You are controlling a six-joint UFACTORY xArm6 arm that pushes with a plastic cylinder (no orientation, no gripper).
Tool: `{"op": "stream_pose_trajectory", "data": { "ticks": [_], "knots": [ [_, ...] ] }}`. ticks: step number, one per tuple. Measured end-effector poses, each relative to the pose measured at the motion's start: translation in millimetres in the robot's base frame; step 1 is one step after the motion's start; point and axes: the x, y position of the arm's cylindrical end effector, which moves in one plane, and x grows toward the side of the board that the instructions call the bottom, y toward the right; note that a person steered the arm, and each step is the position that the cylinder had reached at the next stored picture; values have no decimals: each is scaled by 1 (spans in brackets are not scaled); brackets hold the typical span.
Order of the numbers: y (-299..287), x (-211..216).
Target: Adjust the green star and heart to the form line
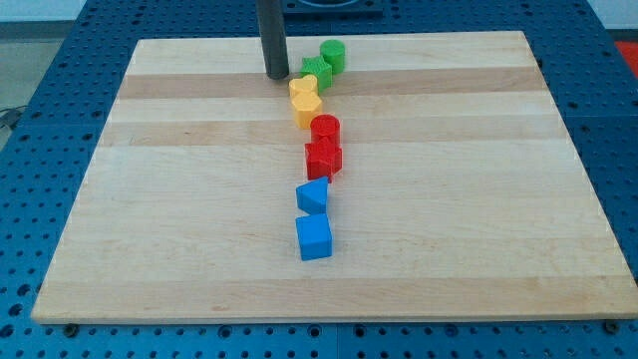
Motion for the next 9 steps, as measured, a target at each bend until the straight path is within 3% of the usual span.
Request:
{"op": "stream_pose_trajectory", "data": {
  "ticks": [9],
  "knots": [
    [30, 38]
  ]
}}
